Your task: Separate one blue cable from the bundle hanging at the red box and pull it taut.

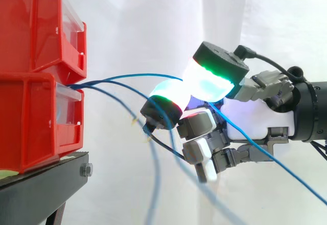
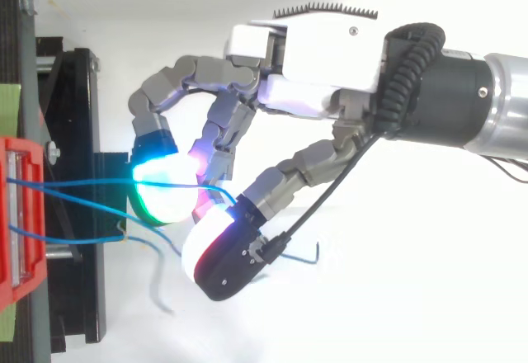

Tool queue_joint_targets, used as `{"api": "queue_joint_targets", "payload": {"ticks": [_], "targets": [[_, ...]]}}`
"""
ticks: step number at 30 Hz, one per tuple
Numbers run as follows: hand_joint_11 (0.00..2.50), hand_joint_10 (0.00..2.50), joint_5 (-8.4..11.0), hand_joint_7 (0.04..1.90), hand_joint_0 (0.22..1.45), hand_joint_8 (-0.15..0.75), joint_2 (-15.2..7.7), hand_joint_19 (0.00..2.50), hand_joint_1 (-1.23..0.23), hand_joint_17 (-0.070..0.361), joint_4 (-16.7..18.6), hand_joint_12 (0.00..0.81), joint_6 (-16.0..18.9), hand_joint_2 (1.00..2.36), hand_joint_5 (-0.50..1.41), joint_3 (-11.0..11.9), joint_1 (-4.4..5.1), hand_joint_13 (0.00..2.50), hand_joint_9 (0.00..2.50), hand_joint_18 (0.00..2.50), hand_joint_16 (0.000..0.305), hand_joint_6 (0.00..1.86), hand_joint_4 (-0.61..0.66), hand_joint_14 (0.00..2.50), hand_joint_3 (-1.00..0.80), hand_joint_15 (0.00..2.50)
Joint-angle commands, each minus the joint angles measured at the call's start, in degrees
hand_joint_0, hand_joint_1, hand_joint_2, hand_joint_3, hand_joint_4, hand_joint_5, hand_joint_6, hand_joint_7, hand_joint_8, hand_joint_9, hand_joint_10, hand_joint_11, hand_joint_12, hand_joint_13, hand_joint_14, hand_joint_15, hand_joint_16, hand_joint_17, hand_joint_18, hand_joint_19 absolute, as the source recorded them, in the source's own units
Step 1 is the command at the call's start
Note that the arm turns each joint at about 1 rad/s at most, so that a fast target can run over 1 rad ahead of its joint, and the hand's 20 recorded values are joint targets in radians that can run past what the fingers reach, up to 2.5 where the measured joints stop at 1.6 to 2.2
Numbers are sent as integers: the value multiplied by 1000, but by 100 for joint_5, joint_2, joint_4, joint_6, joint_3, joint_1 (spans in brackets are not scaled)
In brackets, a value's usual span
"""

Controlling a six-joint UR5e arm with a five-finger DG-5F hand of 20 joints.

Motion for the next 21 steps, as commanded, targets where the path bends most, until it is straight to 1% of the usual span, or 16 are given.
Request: {"api": "queue_joint_targets", "payload": {"ticks": [1,4,5,6,7,11,17,20,21], "targets": [[1106,23,0,1243,514,360,8,592,-1011,113,0,411,1,1000,-148,0,0,1163,1188,1076,50,863,104,25,-500,711],[1074,22,0,1211,502,362,-1,593,-893,117,0,414,1,1000,-146,0,9,1176,1206,1099,52,856,118,23,-500,707],[1080,22,0,1198,518,361,-1,615,-792,114,0,412,1,1000,-144,0,0,1178,1217,1101,51,850,118,25,-500,708],[1062,23,0,1190,521,362,-1,614,-780,115,0,415,-8,1000,-144,0,0,1182,1220,1108,51,849,123,24,-500,709],[1061,22,0,1190,532,353,-1,619,-706,113,0,412,1,1000,-143,0,0,1193,1222,1106,50,839,126,22,-500,704],[1061,23,0,1187,561,356,-1,645,-584,111,0,412,1,1000,-140,0,0,1201,1235,1106,49,817,122,24,-500,712],[1049,23,0,1202,580,352,-1,669,-515,113,0,415,1,1000,-138,0,9,1205,1247,1107,50,794,116,22,-500,715],[1048,22,0,1198,628,345,-1,684,-542,113,0,412,1,1000,-139,0,9,1202,1245,1103,50,792,105,22,-500,726],[1050,24,0,1200,632,345,-1,685,-569,113,0,413,1,1005,-140,0,9,1199,1238,1103,50,792,99,24,-440,731]]}}
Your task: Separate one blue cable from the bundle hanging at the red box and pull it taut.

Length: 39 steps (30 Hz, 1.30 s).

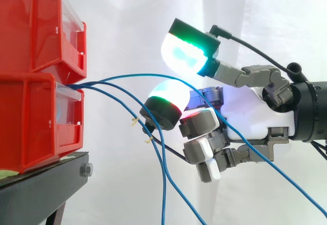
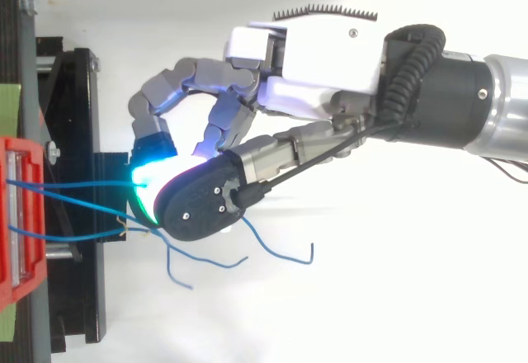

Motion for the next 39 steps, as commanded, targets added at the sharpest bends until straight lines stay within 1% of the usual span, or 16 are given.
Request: {"api": "queue_joint_targets", "payload": {"ticks": [1,6,7,11,13,14,19,20,22,25,26,31,33,34,36,39], "targets": [[1053,22,0,1207,626,350,0,685,-588,116,0,417,0,1009,-142,-2,0,1200,1230,1105,51,794,102,24,-391,725],[1073,21,0,1302,595,372,0,658,-671,125,0,442,0,1018,-146,-2,0,1197,1221,1131,56,801,120,23,-171,707],[1090,21,0,1258,595,379,0,644,-713,127,0,445,0,1019,-159,7,0,1197,1212,1133,57,835,131,23,-134,710],[1092,18,0,1255,604,372,0,643,-766,128,0,445,0,1019,-168,-2,0,1181,1186,1122,57,856,115,21,-86,716],[1103,22,0,1223,621,357,0,657,-787,123,0,430,0,1019,-178,7,0,1154,1162,1092,55,862,116,24,-151,720],[1098,23,0,1198,646,342,0,662,-816,117,0,420,0,1015,-184,-2,0,1138,1128,1064,52,861,122,25,-282,723],[1082,23,0,1145,674,339,0,635,-850,114,0,414,88,1000,-186,7,0,1121,1107,1047,51,836,143,22,-498,698],[1072,22,9,1134,672,339,0,636,-851,113,0,411,97,1000,-186,7,0,1118,1109,1042,50,834,138,24,-500,702],[1066,24,18,1123,659,332,0,644,-834,112,0,411,115,1000,-185,-2,9,1118,1112,1041,50,831,141,24,-500,698],[1034,22,44,1108,610,338,0,661,-732,112,0,411,123,1000,-180,7,9,1124,1126,1043,50,814,147,23,-500,694],[1035,21,44,1103,609,339,0,661,-730,113,0,411,123,1000,-179,-2,9,1126,1127,1044,50,813,151,23,-500,693],[1013,23,44,1104,558,347,0,674,-607,118,0,419,123,1000,-163,-2,18,1139,1131,1067,52,761,162,23,-500,693],[1002,22,44,1152,544,351,0,668,-588,121,0,426,123,1000,-158,-2,18,1144,1128,1076,54,736,165,21,-500,693],[992,22,44,1126,538,350,0,666,-576,122,0,431,123,1000,-157,-2,18,1146,1129,1080,54,736,172,22,-500,689],[994,22,44,1147,535,353,0,665,-575,123,0,430,123,1000,-156,7,18,1147,1126,1082,55,728,176,22,-500,688],[985,23,44,1121,595,338,0,689,-546,118,0,417,123,1000,-153,-2,18,1137,1122,1060,52,718,163,22,-500,698]]}}
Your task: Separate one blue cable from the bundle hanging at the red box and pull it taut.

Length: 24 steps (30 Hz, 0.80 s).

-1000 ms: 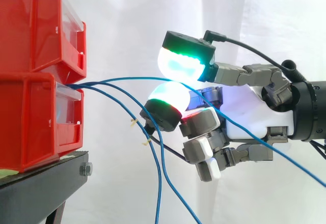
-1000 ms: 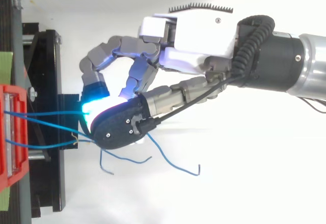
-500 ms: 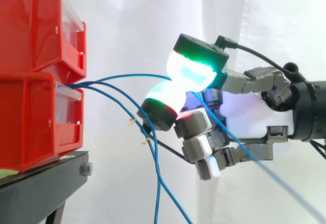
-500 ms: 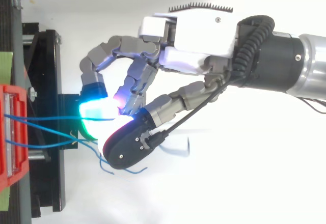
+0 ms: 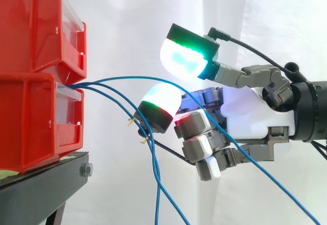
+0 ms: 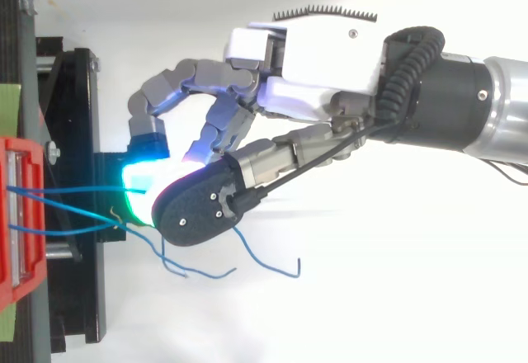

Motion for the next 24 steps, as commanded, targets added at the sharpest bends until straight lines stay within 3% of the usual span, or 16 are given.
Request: {"api": "queue_joint_targets", "payload": {"ticks": [1,9,17,20,24], "targets": [[986,23,0,1129,630,339,0,691,-529,116,0,415,0,1006,-148,7,0,1139,1129,1057,52,706,156,23,-426,696],[983,22,0,1239,646,339,0,693,-584,117,0,420,0,1019,-131,-2,0,1132,1112,1054,52,618,146,24,-200,702],[992,22,0,1178,664,351,0,656,-719,122,0,427,0,1019,-145,-2,0,1151,1118,1080,54,668,159,21,-79,689],[991,21,0,1177,650,344,0,662,-731,118,0,421,0,1021,-149,-2,0,1143,1117,1067,53,675,165,23,-124,698],[984,22,0,1196,603,345,0,672,-666,117,0,416,0,1011,-141,-2,9,1133,1118,1051,52,658,168,23,-360,692]]}}
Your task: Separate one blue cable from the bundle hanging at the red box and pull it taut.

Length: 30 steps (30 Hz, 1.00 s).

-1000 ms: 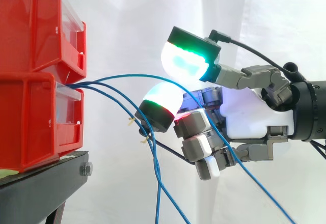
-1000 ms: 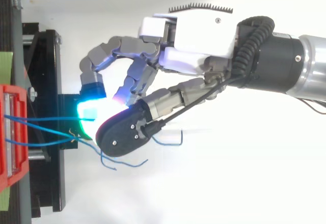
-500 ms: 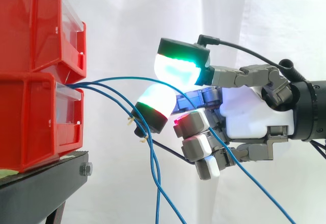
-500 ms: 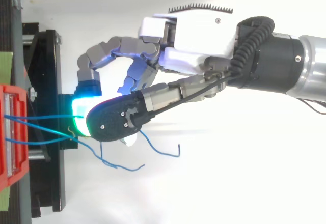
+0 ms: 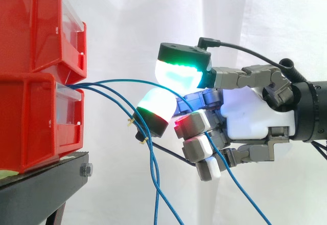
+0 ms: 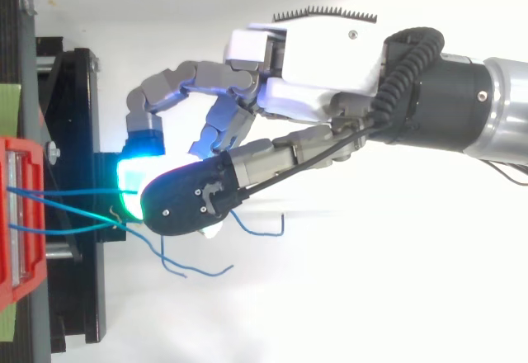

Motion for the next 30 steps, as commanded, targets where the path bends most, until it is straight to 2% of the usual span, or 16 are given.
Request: {"api": "queue_joint_targets", "payload": {"ticks": [1,5,9,12,20,30], "targets": [[982,22,9,1202,586,344,0,670,-649,118,0,419,-2,1007,-138,-1,12,1133,1118,1054,52,654,174,23,-406,697],[975,23,44,1215,574,347,0,677,-609,119,0,422,-2,1001,-135,-1,21,1136,1123,1057,53,648,168,23,-489,692],[987,22,44,1205,571,352,0,674,-640,119,0,421,-2,1000,-135,-1,29,1140,1127,1062,53,663,175,23,-491,699],[988,22,44,1173,619,349,0,680,-651,116,0,413,-2,1009,-142,-1,29,1146,1141,1062,52,715,165,22,-385,700],[999,21,44,1139,612,352,0,690,-602,120,0,425,-2,1018,-156,-1,38,1148,1134,1064,53,761,162,21,-210,703],[1004,22,62,1129,616,380,0,629,-739,134,0,452,-2,1017,-175,8,29,1171,1145,1127,60,836,138,20,-28,677]]}}
